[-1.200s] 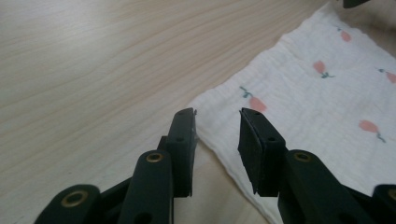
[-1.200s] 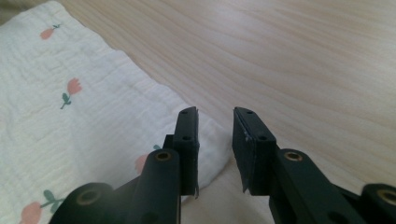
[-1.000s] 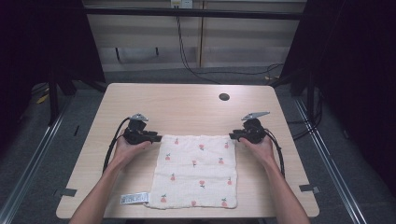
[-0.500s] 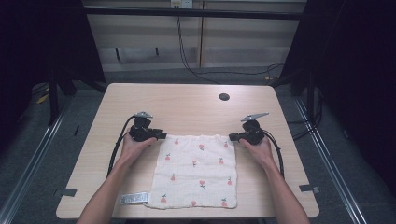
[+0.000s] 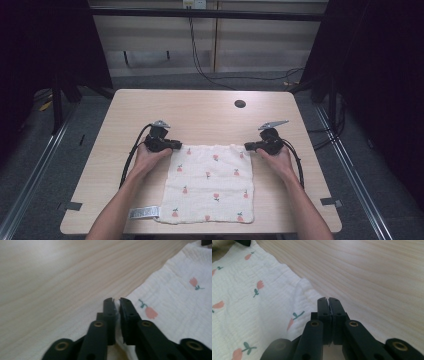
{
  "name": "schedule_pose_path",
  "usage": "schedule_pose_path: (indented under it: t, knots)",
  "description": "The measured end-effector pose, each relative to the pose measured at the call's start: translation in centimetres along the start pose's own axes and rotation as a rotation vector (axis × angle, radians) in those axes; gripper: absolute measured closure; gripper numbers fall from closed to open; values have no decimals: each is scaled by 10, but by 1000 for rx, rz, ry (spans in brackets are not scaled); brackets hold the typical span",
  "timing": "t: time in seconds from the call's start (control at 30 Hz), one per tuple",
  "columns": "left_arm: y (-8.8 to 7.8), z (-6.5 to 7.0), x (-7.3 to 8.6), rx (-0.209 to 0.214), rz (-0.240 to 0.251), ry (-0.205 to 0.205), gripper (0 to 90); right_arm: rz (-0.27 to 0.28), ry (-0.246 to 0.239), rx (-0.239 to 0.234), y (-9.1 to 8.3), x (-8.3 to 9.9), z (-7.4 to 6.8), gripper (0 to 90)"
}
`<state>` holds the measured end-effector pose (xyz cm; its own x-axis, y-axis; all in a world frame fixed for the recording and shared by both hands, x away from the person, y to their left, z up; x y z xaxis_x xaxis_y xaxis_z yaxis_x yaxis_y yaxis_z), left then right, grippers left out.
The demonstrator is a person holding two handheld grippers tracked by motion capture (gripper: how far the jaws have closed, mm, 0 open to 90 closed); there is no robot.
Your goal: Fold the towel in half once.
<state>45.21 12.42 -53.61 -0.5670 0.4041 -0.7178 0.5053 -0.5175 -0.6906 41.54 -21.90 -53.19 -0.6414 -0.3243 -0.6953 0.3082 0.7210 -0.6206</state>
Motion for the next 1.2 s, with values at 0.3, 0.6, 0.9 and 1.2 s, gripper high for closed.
schedule_pose_path:
  t: [0.3, 0.6, 0.9, 1.2]
  knots:
    - [-20, 1, -8, 32, 47, -8, 863, 100, 9, -66, -14, -11, -7, 885]
    - [-39, 3, -18, 55, 100, -10, 863, 167, -19, -44, -33, -27, -10, 885]
    - [-59, 8, -37, 82, 165, 4, 865, 217, -45, -23, -54, -42, -14, 886]
    - [-78, 13, -25, 84, 187, 38, 864, 223, -78, -53, -63, -43, -31, 887]
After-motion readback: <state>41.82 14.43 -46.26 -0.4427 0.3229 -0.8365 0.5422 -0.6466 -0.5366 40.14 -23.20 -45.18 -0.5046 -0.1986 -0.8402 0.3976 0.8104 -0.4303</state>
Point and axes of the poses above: each handheld gripper's, and its own axes: y roughly forward along the jaws, x roughly out of its underside, z roughly to its right, the point moved 5 cm from there along y, roughly forward along the jaws, and after that the axes turned 12 degrees about -x, right-handed, at the moved point
